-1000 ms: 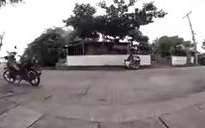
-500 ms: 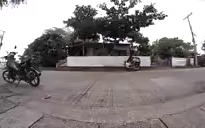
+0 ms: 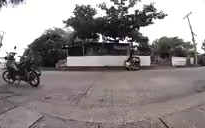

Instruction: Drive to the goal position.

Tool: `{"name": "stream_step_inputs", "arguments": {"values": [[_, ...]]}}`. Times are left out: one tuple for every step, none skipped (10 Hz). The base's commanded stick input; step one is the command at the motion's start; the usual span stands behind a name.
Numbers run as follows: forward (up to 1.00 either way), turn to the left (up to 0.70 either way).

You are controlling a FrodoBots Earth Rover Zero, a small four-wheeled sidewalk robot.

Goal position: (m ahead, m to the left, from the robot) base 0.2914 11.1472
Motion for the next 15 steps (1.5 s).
{"name": "stream_step_inputs", "arguments": {"values": [[0.0, 0.45], [0.0, 0.45], [0.0, 0.45], [0.0, 0.45], [0.0, 0.45], [0.0, 0.45], [0.0, 0.45], [0.0, 0.45], [0.0, 0.45], [0.0, 0.45], [0.0, 0.45], [0.0, 0.45], [0.0, 0.45], [0.0, 0.45], [0.0, 0.45]]}}
